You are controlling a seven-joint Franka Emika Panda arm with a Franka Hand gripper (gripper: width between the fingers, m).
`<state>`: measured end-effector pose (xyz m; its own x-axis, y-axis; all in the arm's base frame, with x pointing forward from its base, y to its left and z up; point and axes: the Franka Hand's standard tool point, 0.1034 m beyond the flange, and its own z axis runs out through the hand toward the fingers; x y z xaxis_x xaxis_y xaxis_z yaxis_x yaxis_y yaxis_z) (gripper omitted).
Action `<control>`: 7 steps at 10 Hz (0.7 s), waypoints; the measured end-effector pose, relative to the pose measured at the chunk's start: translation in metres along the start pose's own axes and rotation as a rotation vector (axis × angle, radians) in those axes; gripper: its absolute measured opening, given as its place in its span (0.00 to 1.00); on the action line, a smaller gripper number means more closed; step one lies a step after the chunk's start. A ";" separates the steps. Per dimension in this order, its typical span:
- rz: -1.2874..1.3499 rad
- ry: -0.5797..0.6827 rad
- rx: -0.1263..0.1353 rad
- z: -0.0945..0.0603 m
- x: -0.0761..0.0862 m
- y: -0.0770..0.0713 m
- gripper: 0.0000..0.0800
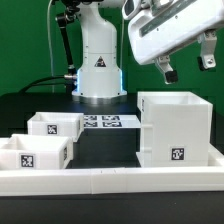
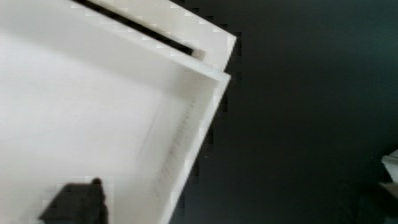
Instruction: Assemble drawer
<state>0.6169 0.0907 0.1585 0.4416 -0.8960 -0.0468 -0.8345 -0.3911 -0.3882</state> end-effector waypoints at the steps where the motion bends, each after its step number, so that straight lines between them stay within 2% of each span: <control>1: -0.053 0.000 -0.001 0.000 0.000 0.000 0.81; 2: -0.192 -0.001 -0.009 0.001 0.001 0.001 0.81; 4: -0.542 -0.017 -0.074 0.003 0.003 0.006 0.81; 7: -0.736 -0.024 -0.076 0.004 0.004 0.007 0.81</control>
Offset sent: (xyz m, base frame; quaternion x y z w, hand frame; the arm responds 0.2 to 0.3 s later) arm 0.0064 -0.0128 -0.0037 -0.1078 -0.0128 -0.4745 0.8735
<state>0.6138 0.0856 0.1523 0.9020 -0.3922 0.1803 -0.3403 -0.9031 -0.2620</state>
